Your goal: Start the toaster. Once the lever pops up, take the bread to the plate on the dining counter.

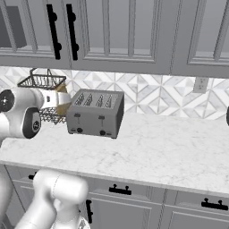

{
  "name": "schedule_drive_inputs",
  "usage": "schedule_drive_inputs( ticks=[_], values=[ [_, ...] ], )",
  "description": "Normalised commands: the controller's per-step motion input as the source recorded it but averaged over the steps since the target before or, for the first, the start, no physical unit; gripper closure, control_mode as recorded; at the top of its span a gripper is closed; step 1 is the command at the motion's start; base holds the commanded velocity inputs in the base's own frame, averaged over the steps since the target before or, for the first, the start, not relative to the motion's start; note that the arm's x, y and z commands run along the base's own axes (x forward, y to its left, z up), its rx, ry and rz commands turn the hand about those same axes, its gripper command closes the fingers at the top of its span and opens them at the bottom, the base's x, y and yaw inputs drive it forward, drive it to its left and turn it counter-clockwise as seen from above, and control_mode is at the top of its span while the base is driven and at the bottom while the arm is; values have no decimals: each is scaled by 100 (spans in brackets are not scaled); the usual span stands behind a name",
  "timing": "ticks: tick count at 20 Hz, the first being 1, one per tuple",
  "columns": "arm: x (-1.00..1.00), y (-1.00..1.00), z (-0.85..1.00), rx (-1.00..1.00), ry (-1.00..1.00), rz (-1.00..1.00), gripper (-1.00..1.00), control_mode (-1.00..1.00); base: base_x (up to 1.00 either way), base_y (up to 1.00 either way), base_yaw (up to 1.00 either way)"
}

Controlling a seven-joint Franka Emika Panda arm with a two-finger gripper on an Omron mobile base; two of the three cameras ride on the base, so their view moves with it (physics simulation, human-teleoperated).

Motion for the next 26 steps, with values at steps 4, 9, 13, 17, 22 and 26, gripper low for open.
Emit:
schedule_drive_inputs(
  ticks=[4, 9, 13, 17, 22, 26],
  values=[
    [-100, 0, 1, 0, 0, 1, 100, -100, 0, 0, 0],
    [-100, 0, 0, 3, -9, 1, 100, -100, 0, 0, 0],
    [-100, 0, 6, 7, -4, 3, 100, -100, 0, 0, 0],
    [-100, 0, 6, 12, 0, 4, 100, -100, 0, 0, 0],
    [-28, -1, -4, 1, 0, 2, 100, -100, 0, 0, 0],
    [0, 0, 0, 0, 0, 0, 100, -100, 0, 0, 0]
  ],
)
